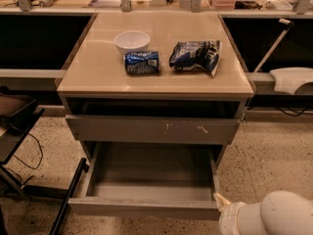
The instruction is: Close middle drawer
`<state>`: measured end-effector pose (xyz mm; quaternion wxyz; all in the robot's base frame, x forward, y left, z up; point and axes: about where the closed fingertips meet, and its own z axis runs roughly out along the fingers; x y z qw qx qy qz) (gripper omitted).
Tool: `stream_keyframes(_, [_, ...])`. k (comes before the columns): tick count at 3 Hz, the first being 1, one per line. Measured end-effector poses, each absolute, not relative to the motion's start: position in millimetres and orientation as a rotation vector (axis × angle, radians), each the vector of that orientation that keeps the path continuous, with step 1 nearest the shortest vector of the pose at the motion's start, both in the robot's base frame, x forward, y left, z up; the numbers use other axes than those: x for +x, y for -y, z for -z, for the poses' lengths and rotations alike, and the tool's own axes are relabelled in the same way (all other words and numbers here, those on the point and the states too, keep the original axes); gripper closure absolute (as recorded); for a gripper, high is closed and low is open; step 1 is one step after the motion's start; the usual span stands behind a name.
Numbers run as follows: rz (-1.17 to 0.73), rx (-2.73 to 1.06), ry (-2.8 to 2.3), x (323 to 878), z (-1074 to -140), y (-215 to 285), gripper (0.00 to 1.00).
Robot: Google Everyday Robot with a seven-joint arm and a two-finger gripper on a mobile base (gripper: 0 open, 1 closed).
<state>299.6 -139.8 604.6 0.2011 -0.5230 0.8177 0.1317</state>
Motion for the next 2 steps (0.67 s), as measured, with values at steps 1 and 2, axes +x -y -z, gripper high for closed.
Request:
stream_keyframes(1, [-0.485, -1.330, -2.314, 299, -551, 144, 0.00])
stream_keyframes(2, [-0.603, -1.223, -2.335, 307, -505, 145, 0.00])
